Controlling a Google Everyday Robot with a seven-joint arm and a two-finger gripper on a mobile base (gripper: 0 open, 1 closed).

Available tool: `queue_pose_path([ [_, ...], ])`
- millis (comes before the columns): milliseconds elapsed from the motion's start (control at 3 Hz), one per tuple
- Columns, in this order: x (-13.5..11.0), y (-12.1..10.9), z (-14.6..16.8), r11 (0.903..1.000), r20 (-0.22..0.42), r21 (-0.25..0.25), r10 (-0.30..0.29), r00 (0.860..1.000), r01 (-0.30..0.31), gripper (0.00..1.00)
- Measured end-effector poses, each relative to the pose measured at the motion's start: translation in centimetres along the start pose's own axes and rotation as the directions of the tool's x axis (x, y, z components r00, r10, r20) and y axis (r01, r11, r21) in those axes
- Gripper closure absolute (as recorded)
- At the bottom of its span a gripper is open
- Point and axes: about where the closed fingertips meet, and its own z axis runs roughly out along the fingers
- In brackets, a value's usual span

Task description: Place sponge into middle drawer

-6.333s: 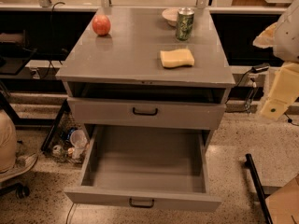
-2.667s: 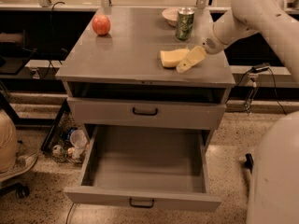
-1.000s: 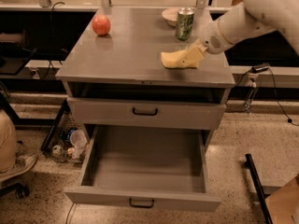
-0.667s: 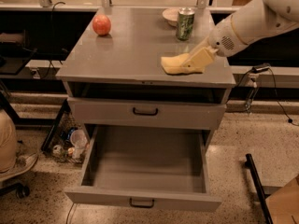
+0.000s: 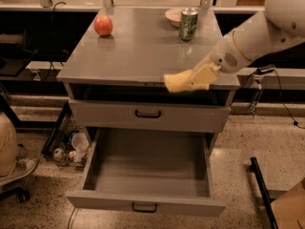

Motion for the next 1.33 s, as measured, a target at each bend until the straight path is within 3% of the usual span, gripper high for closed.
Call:
queue_pose_path([
  [333, 2.5, 5.3, 3.6, 0.9971, -0.039, -0.071, 0.025, 0.999, -0.028, 1.00],
  [667, 5.3, 7.5, 5.9, 0.9910, -0.096, -0.126, 0.033, 0.995, -0.045, 1.00],
  [1000, 5.3, 7.5, 5.9, 0.9910, -0.096, -0.126, 0.033, 0.995, -0.045, 1.00],
  [1333, 6.9, 8.1, 7.8, 0.9853, -0.104, -0.143, 0.080, 0.991, -0.095, 1.00],
])
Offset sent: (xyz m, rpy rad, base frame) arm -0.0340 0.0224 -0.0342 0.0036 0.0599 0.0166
